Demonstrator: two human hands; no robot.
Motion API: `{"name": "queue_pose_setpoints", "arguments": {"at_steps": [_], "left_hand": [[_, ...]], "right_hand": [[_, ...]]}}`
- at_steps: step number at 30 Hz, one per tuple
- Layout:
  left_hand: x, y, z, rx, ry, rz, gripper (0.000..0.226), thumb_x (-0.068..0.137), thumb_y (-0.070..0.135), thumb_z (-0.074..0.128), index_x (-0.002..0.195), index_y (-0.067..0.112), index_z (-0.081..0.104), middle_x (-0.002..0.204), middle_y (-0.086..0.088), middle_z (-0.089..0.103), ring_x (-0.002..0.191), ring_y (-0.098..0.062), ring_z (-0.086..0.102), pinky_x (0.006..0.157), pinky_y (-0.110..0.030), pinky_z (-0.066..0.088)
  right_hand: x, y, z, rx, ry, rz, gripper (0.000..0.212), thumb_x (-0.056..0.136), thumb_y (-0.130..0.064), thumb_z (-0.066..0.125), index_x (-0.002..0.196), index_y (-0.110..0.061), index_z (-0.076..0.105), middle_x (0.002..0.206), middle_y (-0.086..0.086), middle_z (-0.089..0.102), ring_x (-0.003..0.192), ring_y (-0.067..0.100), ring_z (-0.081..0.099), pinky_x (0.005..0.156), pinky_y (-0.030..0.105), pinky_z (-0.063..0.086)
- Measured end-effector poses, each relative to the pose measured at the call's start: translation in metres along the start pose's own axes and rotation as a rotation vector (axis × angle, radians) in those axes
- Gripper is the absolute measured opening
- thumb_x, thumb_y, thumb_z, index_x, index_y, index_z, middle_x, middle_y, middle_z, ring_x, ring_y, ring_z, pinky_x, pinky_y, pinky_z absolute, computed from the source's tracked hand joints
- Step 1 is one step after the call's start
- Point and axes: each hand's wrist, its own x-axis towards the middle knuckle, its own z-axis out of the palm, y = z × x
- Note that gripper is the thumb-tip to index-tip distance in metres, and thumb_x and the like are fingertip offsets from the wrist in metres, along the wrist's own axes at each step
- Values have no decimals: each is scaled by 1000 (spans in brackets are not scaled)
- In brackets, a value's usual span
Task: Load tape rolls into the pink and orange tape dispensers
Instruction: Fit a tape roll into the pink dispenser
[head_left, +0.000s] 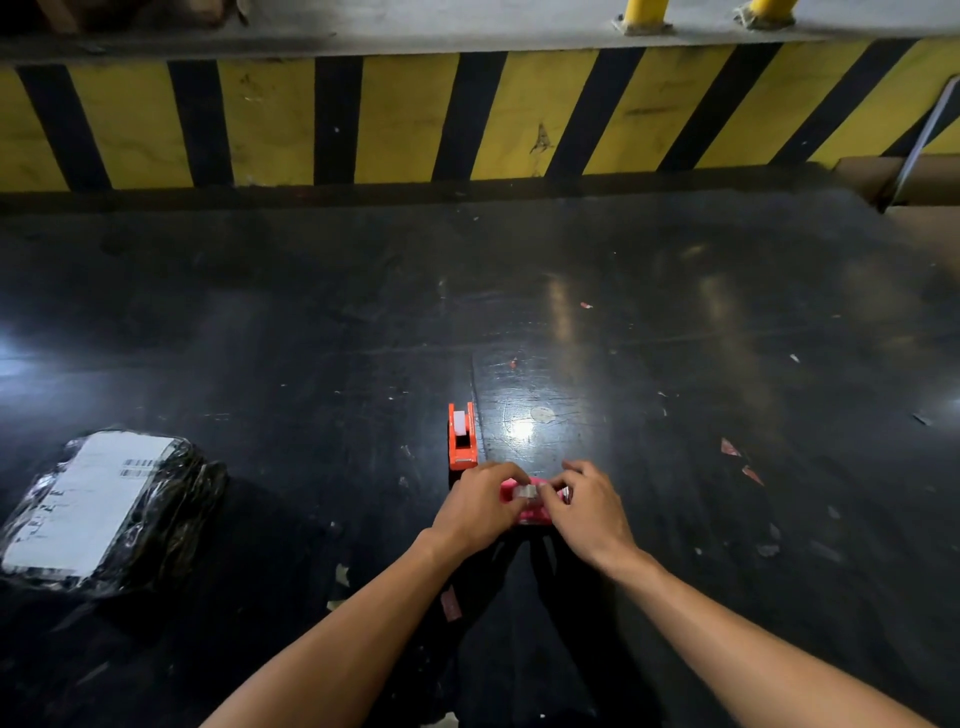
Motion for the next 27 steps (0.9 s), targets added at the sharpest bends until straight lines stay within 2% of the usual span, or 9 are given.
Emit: {"name": "queue_pose_setpoints", "arguments": {"at_steps": [4,8,10,13,19,24,27], "left_hand": [[0,3,0,9,12,-7,14,88,24,62,99,22,71,104,0,74,94,-17,66,85,-40,55],[0,2,-1,18,-5,-10,16,87,31,68,101,23,70,105,1,74,94,-17,66,84,-39,55],[0,0,-1,18,-6,-4,21,85,33,72,102,22,71,104,0,74,93,-17,66,82,-36,54],[0,-1,-1,24,-5,1,20,85,28,73,104,21,72,107,-1,74,94,-16,66,85,-35,54],[-1,-1,-4,17,-12,7,20,87,28,72,105,19,72,109,-2,74,92,-16,66,86,-37,55],[-1,1,-6,7,-17,-1,21,88,27,72,107,17,73,110,-3,75,92,-15,66,88,-36,55],[-2,2,-7,-1,-12,-6,22,88,28,73,107,17,73,109,-2,75,88,-13,64,88,-36,55]], "right_hand": [[3,-10,3,95,36,108,22,80,-38,69,76,-17,73,100,7,64,98,24,61,83,31,47],[7,-14,2,158,20,186,14,78,-23,70,72,-11,72,94,10,67,85,22,61,67,24,40],[6,-10,-3,221,6,210,14,79,-20,69,71,-8,71,85,10,71,73,18,59,58,25,39],[6,1,-14,337,-25,258,15,79,-19,72,69,-10,69,74,9,72,65,16,57,61,28,43],[15,23,-25,392,-114,295,17,77,-17,73,62,-16,65,65,3,67,63,17,59,65,35,49],[16,29,-29,498,-157,353,22,78,-4,71,63,-12,57,71,16,63,73,28,63,72,43,50],[16,35,-29,562,-155,382,28,78,2,68,62,-13,51,73,28,59,80,34,64,83,50,51]]}}
